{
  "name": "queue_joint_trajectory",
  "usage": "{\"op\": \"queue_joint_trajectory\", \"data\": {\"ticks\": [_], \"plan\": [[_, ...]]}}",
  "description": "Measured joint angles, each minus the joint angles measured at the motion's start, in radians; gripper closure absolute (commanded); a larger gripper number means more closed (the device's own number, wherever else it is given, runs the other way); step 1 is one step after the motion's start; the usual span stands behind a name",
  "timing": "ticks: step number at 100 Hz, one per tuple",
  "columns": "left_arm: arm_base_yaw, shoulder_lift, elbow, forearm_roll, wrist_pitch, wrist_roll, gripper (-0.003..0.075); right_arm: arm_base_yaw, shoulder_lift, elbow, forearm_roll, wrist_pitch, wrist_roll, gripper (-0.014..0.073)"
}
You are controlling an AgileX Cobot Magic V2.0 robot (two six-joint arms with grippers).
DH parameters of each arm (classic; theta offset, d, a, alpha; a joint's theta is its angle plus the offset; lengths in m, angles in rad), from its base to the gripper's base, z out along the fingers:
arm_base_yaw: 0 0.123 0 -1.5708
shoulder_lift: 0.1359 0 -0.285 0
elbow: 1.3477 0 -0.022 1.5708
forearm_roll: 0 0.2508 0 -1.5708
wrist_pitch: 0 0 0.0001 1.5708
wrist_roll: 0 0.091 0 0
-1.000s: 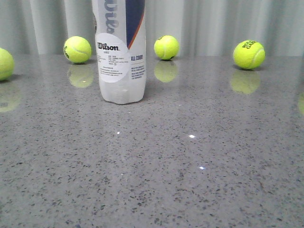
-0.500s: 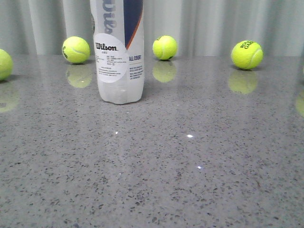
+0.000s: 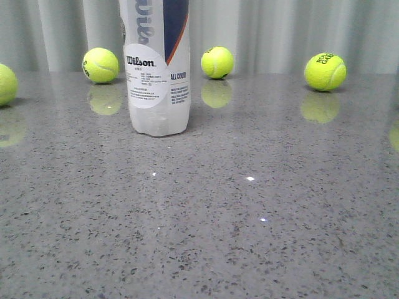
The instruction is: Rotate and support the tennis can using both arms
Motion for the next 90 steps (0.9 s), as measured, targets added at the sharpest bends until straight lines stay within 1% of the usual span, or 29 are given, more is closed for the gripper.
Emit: {"op": "queue_joint_trajectory", "data": {"ticks": [30, 90], "plan": [[0.0, 0.0, 0.0, 0.0, 0.0, 0.0, 0.0741, 0.0, -0.037, 0.0, 0.021, 0.065, -0.008, 0.0658], [0.0, 0.0, 0.0, 0.0, 0.0, 0.0, 0.0741, 0.0, -0.037, 0.0, 0.021, 0.069, -0.01, 0.0658]]}}
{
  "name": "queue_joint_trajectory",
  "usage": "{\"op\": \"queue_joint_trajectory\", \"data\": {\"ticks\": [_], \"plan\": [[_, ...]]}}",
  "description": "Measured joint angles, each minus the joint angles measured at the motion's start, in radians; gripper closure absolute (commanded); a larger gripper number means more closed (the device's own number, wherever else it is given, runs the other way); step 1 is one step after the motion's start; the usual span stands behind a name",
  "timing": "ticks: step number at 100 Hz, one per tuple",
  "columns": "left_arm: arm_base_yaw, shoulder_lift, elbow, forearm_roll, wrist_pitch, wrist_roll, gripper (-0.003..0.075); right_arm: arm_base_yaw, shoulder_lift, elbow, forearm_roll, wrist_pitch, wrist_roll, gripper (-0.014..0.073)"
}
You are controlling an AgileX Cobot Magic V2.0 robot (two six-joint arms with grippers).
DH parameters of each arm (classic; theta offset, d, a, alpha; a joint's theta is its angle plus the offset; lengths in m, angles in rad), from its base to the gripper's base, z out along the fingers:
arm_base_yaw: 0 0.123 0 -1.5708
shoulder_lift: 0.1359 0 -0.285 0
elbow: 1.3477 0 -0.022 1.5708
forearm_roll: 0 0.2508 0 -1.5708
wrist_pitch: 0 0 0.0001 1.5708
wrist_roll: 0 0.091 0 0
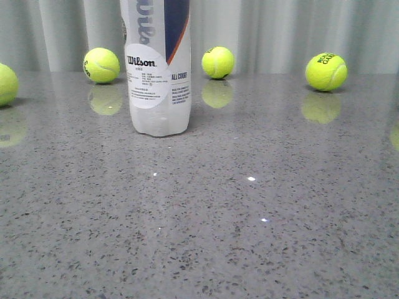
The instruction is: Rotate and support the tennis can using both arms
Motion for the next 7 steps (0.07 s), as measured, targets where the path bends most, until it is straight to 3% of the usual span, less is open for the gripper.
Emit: {"op": "queue_joint_trajectory", "data": {"ticks": [7], "plan": [[0.0, 0.0, 0.0, 0.0, 0.0, 0.0, 0.0741, 0.0, 0.0, 0.0, 0.0, 0.0, 0.0, 0.0658]]}}
